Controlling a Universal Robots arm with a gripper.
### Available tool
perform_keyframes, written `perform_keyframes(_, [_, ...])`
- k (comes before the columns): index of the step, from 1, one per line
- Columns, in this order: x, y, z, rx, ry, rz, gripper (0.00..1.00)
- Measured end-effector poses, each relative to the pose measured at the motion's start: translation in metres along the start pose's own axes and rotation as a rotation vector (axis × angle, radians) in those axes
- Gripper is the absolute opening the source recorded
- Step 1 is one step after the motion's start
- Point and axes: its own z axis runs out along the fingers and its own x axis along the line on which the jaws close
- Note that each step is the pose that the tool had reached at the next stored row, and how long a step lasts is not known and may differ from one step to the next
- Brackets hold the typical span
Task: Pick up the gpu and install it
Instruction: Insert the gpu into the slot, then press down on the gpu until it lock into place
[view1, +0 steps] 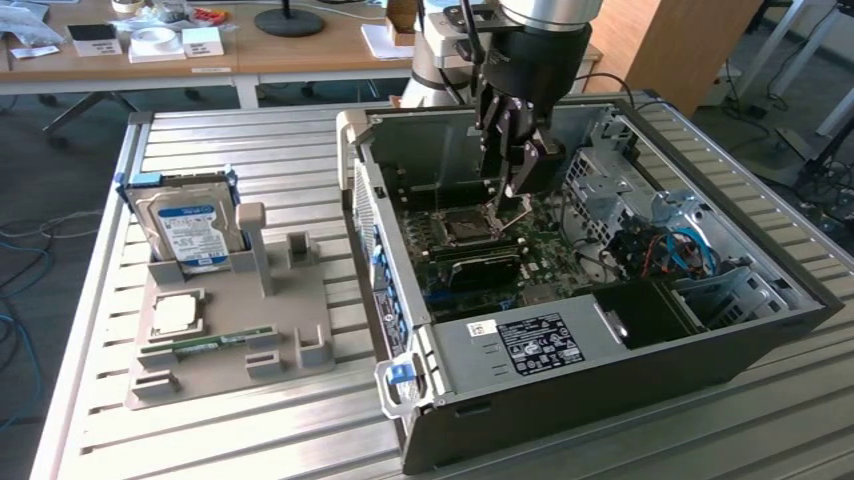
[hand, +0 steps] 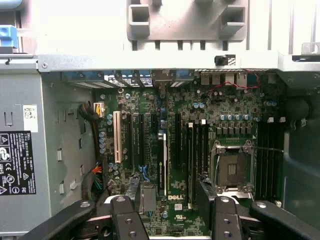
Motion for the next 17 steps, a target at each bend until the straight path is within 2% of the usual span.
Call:
perform_keyframes(13, [0.0000,0.0000,-0.0001,0.0000,0.0001,0.000,0.57])
perform_keyframes(14, [0.0000,0.0000,-0.0001,-0.0001,0.0002,0.000,0.56])
perform_keyframes(15, [0.0000,0.0000,-0.0001,-0.0001,0.0001,0.000,0.50])
perform_keyframes(16, [0.0000,0.0000,-0.0001,-0.0001,0.0001,0.000,0.50])
perform_keyframes(17, [0.0000,0.0000,-0.0001,-0.0001,0.0001,0.000,0.44])
